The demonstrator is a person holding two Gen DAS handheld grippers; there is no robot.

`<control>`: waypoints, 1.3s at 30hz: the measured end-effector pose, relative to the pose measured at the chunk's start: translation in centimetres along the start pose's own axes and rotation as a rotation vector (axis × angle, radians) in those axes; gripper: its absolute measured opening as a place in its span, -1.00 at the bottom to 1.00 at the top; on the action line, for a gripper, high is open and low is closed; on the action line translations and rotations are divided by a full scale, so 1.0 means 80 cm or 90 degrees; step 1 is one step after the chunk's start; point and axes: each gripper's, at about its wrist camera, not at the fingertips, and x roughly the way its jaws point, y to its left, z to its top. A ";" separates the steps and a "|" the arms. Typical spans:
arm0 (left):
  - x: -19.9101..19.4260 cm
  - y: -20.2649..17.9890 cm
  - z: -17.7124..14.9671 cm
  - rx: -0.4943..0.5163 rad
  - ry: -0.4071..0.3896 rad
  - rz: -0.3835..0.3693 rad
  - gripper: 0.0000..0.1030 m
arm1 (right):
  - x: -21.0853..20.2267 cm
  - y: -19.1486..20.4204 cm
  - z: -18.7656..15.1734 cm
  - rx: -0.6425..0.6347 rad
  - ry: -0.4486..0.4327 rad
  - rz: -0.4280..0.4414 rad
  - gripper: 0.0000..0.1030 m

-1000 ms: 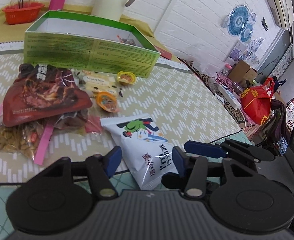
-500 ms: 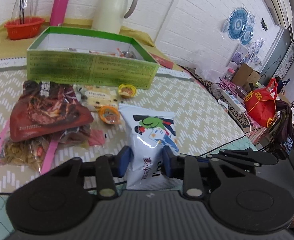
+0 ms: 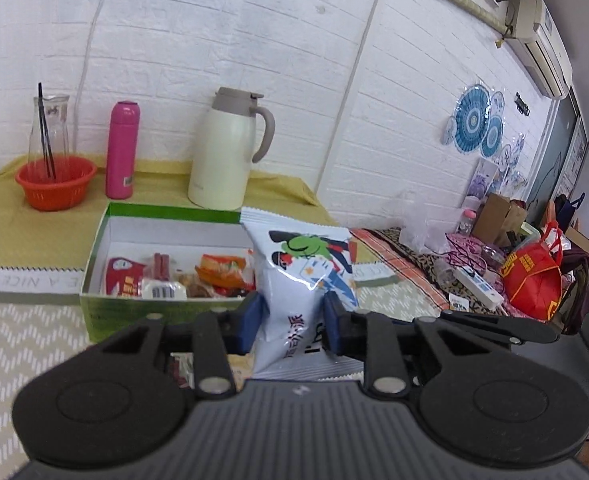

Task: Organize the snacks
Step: 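Grasp the white 'I'm' bag with the right tool and drop it into the box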

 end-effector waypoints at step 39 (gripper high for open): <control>0.163 0.111 0.033 -0.022 0.031 0.161 0.89 | 0.160 -0.071 -0.020 -0.018 0.044 -0.075 1.00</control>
